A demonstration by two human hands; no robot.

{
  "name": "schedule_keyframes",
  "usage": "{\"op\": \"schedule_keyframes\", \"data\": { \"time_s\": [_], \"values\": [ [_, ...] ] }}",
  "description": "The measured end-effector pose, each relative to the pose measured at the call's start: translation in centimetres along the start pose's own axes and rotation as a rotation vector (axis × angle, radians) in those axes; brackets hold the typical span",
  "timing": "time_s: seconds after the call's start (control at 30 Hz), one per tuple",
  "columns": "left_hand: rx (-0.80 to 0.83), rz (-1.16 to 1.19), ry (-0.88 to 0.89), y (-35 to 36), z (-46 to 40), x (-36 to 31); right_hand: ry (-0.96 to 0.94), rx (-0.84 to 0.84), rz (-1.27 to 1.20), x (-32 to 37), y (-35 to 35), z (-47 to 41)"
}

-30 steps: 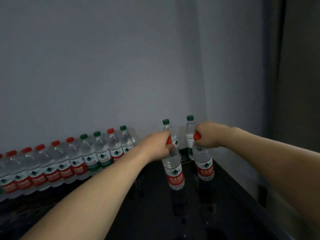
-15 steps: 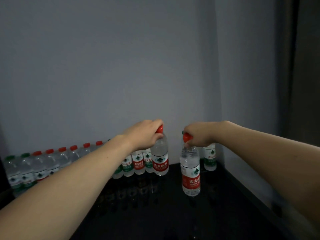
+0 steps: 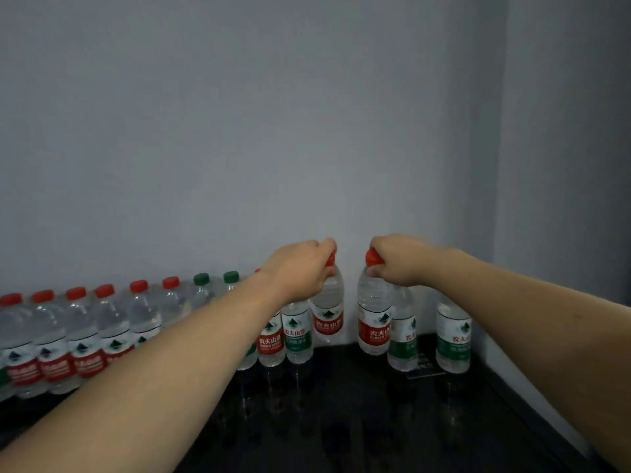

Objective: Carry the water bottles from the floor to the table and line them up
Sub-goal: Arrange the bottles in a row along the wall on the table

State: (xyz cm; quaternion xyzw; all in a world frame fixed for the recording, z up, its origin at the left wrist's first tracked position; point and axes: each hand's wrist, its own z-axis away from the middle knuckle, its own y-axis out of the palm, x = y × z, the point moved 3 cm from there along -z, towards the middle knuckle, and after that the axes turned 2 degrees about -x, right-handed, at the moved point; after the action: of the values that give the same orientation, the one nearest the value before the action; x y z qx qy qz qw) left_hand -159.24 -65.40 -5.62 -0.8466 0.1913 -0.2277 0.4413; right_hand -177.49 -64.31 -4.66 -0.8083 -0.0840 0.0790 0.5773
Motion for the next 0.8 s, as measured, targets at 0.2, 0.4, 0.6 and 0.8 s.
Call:
{"op": "schedule_keyframes", "data": {
  "time_s": [0.2, 0.4, 0.6, 0.8],
  "values": [
    [0.090, -0.025, -0.072, 7.4, -2.7, 2.5, 0.029, 0.029, -0.091, -1.8, 4.8, -4.7],
    [0.085, -0.168, -0.115, 10.6, -4.1, 4.4, 0.034, 0.065, -0.139, -0.8, 8.3, -7.7],
    [0.068, -0.278, -0.111, 12.2, -5.3, 4.7, 0.113, 0.116, -0.208, 0.1, 9.8, -10.4],
    [0.015, -0.210, -0.114, 13.9, -5.9, 5.6, 0.191, 0.221, -0.229, -0.6, 10.3, -12.2]
  ]
}}
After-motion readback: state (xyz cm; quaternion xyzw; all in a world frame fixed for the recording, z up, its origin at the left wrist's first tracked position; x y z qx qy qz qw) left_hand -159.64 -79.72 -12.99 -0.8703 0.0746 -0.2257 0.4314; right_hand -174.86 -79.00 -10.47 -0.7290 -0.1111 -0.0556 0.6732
